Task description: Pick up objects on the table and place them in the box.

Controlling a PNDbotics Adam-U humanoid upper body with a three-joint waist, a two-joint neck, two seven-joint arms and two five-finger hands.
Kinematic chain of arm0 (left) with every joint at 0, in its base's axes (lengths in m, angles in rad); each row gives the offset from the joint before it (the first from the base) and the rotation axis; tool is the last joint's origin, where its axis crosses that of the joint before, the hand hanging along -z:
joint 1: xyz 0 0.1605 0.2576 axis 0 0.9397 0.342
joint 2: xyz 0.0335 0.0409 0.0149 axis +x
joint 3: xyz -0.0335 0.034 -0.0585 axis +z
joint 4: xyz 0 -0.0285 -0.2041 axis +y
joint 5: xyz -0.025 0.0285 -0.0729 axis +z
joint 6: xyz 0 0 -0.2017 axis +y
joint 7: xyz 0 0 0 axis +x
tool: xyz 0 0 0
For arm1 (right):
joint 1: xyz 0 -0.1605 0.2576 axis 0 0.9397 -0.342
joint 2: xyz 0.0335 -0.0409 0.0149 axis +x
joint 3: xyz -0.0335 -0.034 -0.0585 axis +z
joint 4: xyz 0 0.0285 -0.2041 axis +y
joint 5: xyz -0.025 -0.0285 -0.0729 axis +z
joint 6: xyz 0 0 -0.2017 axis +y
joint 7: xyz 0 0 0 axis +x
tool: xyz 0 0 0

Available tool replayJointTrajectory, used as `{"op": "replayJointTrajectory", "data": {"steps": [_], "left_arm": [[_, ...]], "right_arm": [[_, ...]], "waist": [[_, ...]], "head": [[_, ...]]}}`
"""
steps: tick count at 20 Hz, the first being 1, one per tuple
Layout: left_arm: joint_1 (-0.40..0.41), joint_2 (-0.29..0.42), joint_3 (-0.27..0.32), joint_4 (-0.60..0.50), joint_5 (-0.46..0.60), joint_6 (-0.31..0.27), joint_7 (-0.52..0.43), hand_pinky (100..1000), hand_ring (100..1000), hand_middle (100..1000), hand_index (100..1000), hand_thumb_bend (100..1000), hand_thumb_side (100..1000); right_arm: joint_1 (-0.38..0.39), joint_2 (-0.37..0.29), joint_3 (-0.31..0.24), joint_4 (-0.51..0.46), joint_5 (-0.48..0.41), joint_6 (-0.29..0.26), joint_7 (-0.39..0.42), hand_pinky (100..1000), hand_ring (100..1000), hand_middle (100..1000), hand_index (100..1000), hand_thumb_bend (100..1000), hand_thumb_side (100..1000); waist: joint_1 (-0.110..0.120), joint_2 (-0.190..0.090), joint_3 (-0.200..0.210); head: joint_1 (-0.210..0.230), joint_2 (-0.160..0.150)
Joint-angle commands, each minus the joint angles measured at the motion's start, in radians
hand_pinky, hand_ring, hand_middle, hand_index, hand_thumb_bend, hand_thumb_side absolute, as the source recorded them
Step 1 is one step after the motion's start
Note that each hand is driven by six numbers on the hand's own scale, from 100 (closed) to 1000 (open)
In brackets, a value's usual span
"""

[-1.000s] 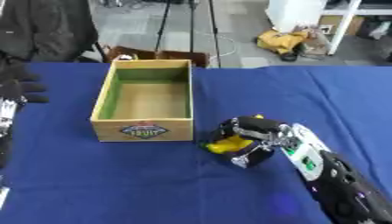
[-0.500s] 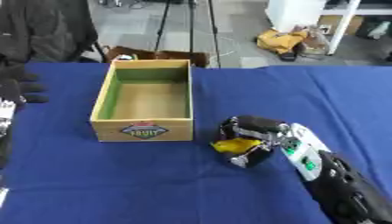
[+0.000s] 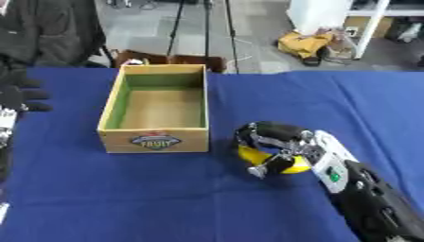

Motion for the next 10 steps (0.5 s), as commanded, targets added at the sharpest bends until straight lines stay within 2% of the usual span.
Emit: {"op": "replayJointTrajectory", "data": {"steps": [1, 10], "left_arm": [[-0.011, 0.011, 0.012, -0.015, 0.007, -0.001, -0.001, 626, 676, 678, 830, 694, 710], [-0.011, 0.012, 0.012, -0.015, 0.007, -0.001, -0.001, 627, 675, 678, 830, 695, 709]], "right_arm": [[-0.033, -0.030, -0.005, -0.042, -0.001, 0.001, -0.009, 593, 425, 651, 754, 100, 100], [-0.049, -0.043, -0.015, -0.071, -0.016, 0.012, -0.015, 593, 425, 652, 754, 100, 100]], "waist": [[0.003, -0.017, 0.001], [0.002, -0.019, 0.005]], "head": [[0.001, -0.008], [0.002, -0.005]]}}
